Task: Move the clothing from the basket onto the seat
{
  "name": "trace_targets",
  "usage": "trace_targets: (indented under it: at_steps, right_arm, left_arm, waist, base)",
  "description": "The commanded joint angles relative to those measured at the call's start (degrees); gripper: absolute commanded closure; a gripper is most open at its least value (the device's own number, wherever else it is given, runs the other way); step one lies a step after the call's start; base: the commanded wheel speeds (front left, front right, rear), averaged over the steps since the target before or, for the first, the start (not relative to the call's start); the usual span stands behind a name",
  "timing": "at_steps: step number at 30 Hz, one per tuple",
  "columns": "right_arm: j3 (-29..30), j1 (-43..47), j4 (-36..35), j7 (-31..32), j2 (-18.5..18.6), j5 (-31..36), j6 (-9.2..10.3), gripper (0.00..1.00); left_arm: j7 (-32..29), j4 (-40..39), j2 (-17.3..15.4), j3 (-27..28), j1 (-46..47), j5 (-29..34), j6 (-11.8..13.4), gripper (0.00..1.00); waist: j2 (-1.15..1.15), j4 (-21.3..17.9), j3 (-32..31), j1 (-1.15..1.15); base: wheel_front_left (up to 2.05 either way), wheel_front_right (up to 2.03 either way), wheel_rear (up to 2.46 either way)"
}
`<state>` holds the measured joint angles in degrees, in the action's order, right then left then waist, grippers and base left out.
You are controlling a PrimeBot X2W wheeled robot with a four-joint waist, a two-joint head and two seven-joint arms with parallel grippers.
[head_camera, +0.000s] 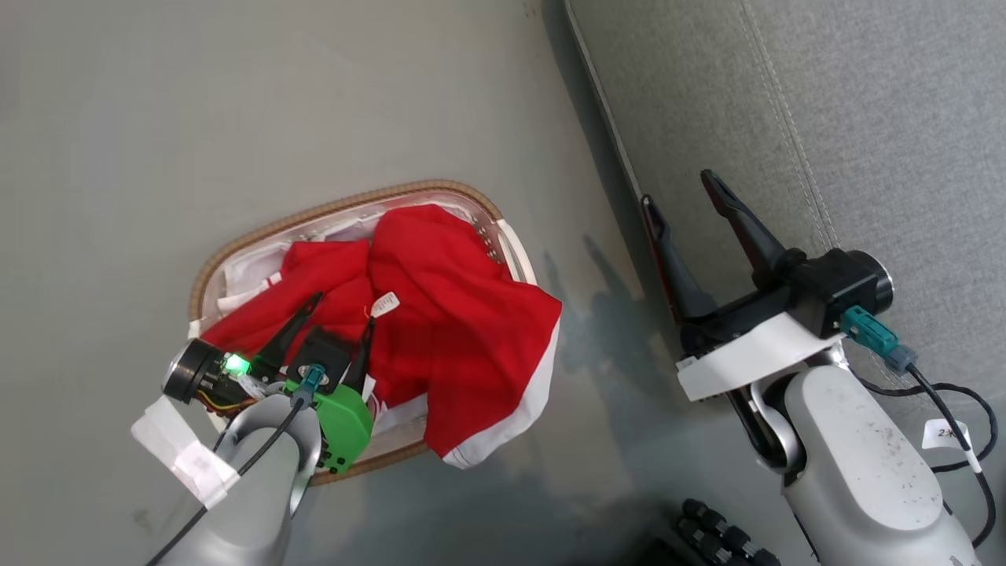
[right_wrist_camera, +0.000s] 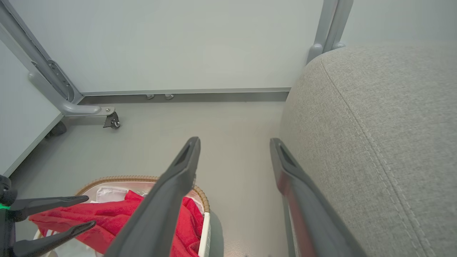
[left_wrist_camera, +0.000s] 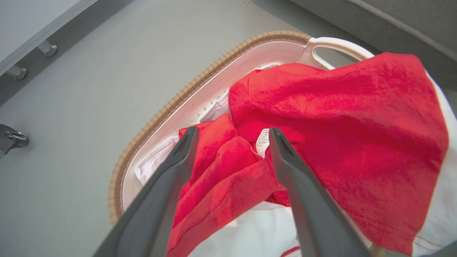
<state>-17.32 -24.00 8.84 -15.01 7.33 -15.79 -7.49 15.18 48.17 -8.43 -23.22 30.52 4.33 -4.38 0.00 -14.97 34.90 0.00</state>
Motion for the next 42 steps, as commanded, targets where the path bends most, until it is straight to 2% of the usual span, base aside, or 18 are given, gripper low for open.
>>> trace_targets:
  at_steps: [1, 5, 8, 13, 21, 27, 36, 38, 39, 42]
  right_arm:
    - [-0.4, -0.9, -0.1, -0.2, -0.3, -0.5, 0.0, 0.0]
    - [-1.9, -1.8, 0.1, -0.2, -0.7, -0.8, 0.0, 0.0]
    - [-2.6, -2.4, 0.1, -0.2, -1.1, -1.1, 0.0, 0.0]
    - [-3.5, -3.0, -0.1, -0.2, -1.5, -1.1, 0.0, 0.0]
    - [-4.5, -4.2, -0.8, -0.2, -2.1, -1.5, 0.0, 0.0]
    - [-4.8, -4.7, -1.0, -0.2, -2.3, -1.7, 0.0, 0.0]
    - [-5.5, -5.7, -0.1, -0.2, -3.1, -2.6, 0.0, 0.0]
    - [-5.6, -5.7, 0.1, -0.2, -3.3, -2.7, 0.0, 0.0]
    - [-5.7, -5.7, 0.3, -0.2, -3.4, -2.7, 0.0, 0.0]
    - [-5.6, -5.4, 0.9, -0.2, -3.5, -2.7, 0.0, 0.0]
  left_arm:
    - [0.0, 1.8, -0.9, -0.7, 2.0, 0.7, -0.3, 0.0]
    - [0.0, 9.2, -1.6, -3.8, 6.0, 3.0, -1.1, 0.0]
    - [-2.2, 15.6, -1.6, -7.8, 9.8, 6.3, -1.9, 0.0]
    - [-6.1, 21.8, -0.9, -12.0, 14.7, 9.6, -2.4, 0.0]
    - [-15.4, 24.9, -1.8, -15.1, 20.2, 12.7, 0.0, 0.0]
    - [-21.4, 25.5, -2.2, -14.2, 22.2, 10.9, 1.1, 0.0]
    - [-28.1, 25.8, -2.3, -13.1, 20.5, 7.9, -0.5, 0.0]
    - [-28.0, 25.8, -2.0, -12.6, 19.9, 6.9, -1.0, 0.8]
    - [-27.7, 25.8, -1.7, -12.5, 19.7, 6.5, -1.1, 1.0]
    - [-26.2, 25.8, -1.2, -12.3, 19.4, 5.6, -0.9, 1.0]
  waist:
    - [0.0, -2.6, 3.4, 0.0]
    - [0.0, -3.4, 5.5, 0.0]
    - [0.0, -3.7, 6.8, 0.0]
    - [0.0, -3.8, 8.5, 0.0]
    - [0.0, -4.1, 11.4, 0.0]
    - [0.0, -4.0, 13.1, 0.0]
    - [0.0, -5.1, 13.7, 0.0]
    - [0.0, -5.3, 13.5, 0.0]
    - [0.0, -5.3, 13.4, 0.0]
    - [0.0, -5.2, 12.4, 0.0]
  base:
    - [0.0, 0.0, 0.0]
    - [0.0, 0.0, 0.0]
    - [0.0, 0.0, 0.0]
    - [0.0, 0.0, 0.0]
    - [0.0, 0.0, 0.0]
    - [0.0, 0.0, 0.0]
    - [0.0, 0.0, 0.0]
    - [0.0, 0.0, 0.0]
    - [0.0, 0.0, 0.0]
    - [0.0, 0.0, 0.0]
